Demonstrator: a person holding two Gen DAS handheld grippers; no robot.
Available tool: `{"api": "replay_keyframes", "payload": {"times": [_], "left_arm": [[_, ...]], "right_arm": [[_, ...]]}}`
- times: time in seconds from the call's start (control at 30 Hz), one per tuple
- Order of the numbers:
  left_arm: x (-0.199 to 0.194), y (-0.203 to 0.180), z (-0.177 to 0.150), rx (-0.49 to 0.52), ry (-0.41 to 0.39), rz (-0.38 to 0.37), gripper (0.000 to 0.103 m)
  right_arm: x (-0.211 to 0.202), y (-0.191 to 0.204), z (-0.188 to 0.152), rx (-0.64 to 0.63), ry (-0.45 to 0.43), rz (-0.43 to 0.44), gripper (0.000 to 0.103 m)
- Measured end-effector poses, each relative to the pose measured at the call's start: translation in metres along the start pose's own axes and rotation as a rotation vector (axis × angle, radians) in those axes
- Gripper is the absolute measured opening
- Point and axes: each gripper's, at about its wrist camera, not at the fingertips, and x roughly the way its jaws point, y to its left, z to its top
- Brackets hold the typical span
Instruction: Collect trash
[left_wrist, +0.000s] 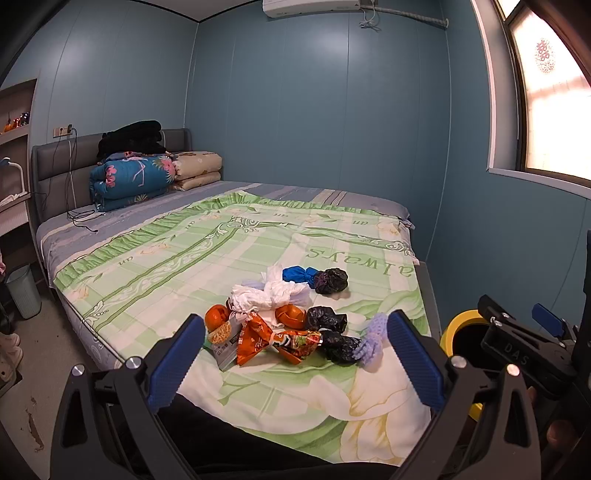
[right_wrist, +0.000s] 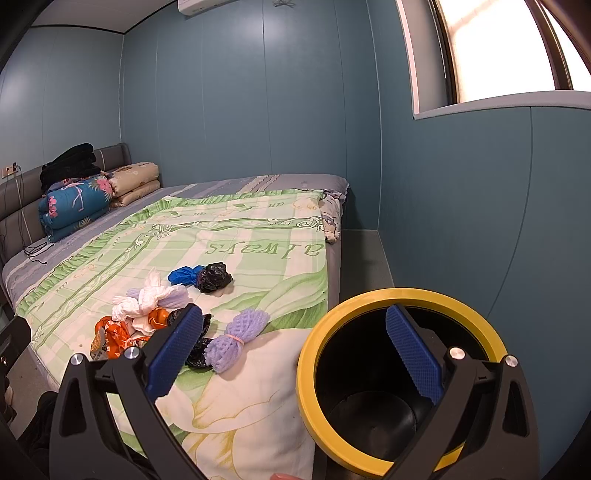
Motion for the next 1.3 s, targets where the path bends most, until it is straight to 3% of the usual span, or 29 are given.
{"api": "replay_keyframes", "payload": {"times": [1.3], "left_arm": [[-0.0004, 0.0058, -0.0043, -0.021, 0.010, 0.008, 0.095]], "right_arm": [[0.0033, -0.0006, -0.0034, -0.002, 0.005, 0.001, 0.095]]}}
